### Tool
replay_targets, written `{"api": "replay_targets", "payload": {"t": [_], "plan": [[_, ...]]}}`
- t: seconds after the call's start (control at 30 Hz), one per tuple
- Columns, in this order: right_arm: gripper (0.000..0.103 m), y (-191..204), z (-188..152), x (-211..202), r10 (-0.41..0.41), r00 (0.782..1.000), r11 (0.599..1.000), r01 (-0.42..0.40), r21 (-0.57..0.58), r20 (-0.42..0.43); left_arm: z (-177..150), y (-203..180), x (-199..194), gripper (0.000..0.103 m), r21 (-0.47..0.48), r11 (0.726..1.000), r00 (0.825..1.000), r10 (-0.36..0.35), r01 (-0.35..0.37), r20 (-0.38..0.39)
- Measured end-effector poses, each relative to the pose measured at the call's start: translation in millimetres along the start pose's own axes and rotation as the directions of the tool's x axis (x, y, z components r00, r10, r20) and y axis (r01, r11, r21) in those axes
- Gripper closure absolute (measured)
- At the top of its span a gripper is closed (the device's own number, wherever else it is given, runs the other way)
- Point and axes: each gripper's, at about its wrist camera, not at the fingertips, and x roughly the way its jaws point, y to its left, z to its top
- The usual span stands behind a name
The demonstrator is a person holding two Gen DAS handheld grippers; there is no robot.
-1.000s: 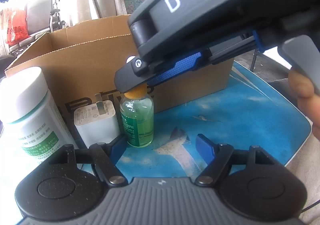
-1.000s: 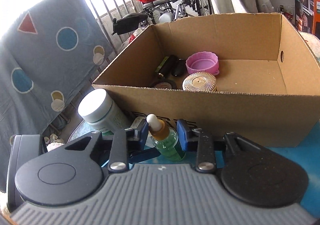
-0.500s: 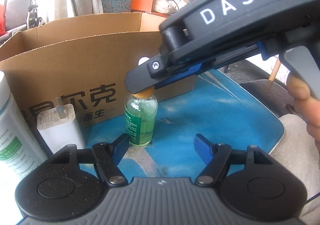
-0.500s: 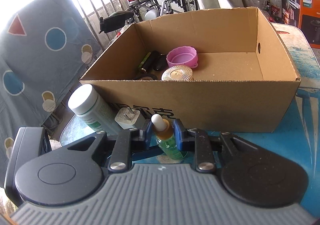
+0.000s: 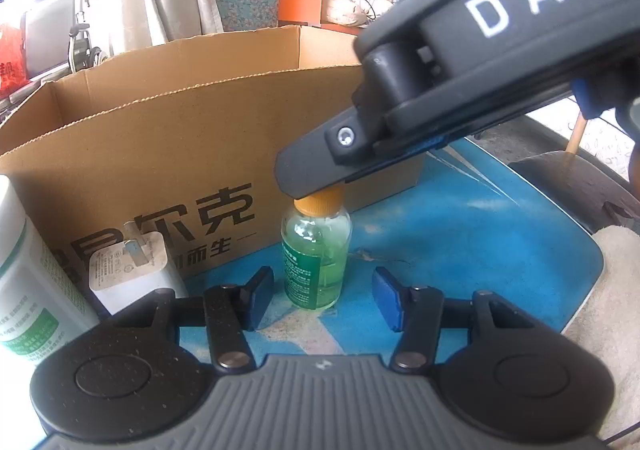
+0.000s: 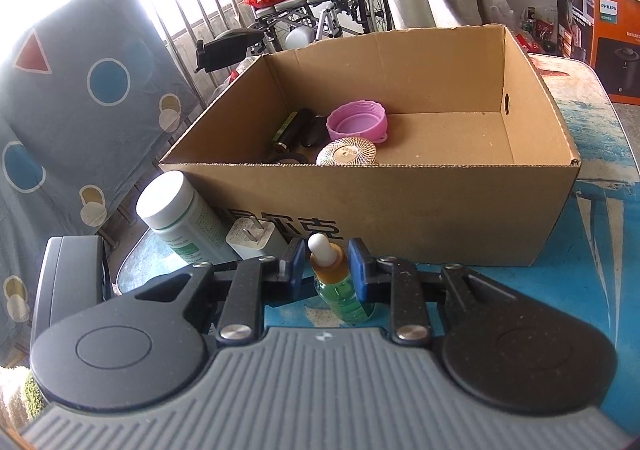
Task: Organize rigid objects
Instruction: 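Lift the green dropper bottle off the table with the right gripper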
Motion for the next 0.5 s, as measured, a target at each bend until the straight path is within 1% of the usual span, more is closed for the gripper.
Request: {"api": "replay_targets", "payload": {"t": [0.07, 0.23, 0.3, 0.5], "plan": [[0.079, -0.7, 0.0, 1.8, -0.002, 1.000, 1.000, 0.002, 0.002, -0.003, 1.8, -3.2, 3.6, 0.058, 0.008, 1.000, 1.000, 0.011, -0.011, -0.005], [0.079, -3.2, -0.6, 9.2, -0.007, 1.000, 1.000, 0.008, 0.010, -0.017, 4.8, 0.2, 7.7, 0.064, 0.007, 1.000, 1.000, 0.020, -0.020, 0.005], [0.079, -4.0, -0.9, 10.7, -0.007, 1.000, 1.000, 0.008, 0.011, -0.018, 5.8, 0.3, 9.3, 0.070, 0.009, 1.000, 1.000, 0.028, -0.029, 0.011], [0.081, -3.6, -0.8, 11.2, -0.015, 1.000, 1.000, 0.016, 0.009, -0.013, 6.3, 1.8, 10.5, 0.070, 0.006, 1.000, 1.000, 0.023, -0.023, 0.018]]}}
